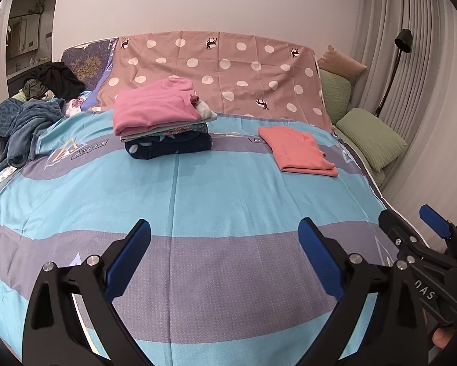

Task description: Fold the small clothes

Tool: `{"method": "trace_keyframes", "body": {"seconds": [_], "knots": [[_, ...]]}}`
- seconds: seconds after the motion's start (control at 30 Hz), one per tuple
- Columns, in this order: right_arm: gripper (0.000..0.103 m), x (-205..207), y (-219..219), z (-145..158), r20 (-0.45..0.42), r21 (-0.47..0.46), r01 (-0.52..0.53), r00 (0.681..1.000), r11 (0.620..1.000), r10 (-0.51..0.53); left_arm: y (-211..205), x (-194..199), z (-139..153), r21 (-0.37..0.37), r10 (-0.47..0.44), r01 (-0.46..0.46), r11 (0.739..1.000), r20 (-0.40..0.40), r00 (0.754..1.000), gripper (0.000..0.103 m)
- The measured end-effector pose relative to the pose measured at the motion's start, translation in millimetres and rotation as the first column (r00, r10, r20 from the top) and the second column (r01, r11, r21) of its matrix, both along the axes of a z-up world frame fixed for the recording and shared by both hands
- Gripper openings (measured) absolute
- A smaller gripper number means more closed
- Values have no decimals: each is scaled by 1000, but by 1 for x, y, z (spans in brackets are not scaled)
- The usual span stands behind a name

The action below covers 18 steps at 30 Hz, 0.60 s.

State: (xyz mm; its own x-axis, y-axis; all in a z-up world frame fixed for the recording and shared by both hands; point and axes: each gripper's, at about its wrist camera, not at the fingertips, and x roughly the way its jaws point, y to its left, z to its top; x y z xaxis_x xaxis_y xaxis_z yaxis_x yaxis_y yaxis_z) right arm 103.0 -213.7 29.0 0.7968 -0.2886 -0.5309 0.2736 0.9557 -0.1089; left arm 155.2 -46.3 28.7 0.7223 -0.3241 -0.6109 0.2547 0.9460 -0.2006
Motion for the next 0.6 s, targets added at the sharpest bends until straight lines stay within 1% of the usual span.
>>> {"method": "trace_keyframes", "body": {"seconds": [0.6], "knots": [[96, 1, 7, -2, -16, -20, -4, 1000, 1000, 3, 0, -2, -3, 23, 8, -8, 1000, 2, 1000, 97]]}}
